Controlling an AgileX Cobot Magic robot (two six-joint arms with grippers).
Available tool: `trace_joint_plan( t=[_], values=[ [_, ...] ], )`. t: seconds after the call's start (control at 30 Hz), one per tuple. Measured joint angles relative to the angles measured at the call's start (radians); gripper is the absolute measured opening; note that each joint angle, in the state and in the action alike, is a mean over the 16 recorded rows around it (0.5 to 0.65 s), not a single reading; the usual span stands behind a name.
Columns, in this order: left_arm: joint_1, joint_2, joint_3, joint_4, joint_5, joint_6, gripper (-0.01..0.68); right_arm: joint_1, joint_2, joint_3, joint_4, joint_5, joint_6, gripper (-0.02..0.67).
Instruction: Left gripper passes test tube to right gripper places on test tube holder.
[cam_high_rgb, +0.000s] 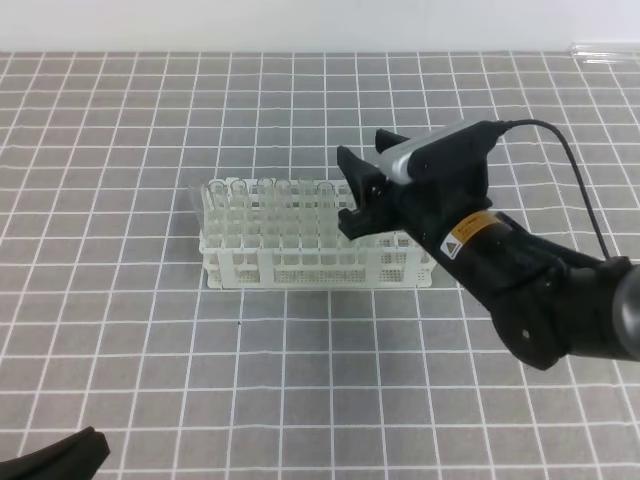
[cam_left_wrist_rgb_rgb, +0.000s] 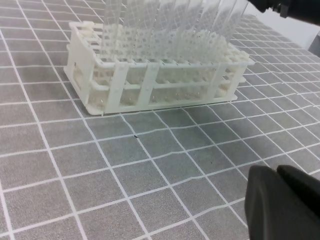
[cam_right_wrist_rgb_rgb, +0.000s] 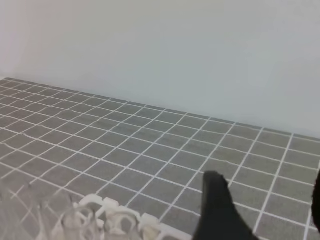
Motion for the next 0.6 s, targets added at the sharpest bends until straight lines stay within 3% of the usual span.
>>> trace_joint_plan(
  t=[0.2,0.6],
  values=[
    [0.0,0.0,0.0,0.0,0.0,0.0,0.0,0.0,-0.14,0.037,0.004,0.106,-0.003,0.302],
    [0.0,0.0,0.0,0.0,0.0,0.0,0.0,0.0,-0.728,0.195,-0.018,0.547,-0.006,0.042]
  ],
)
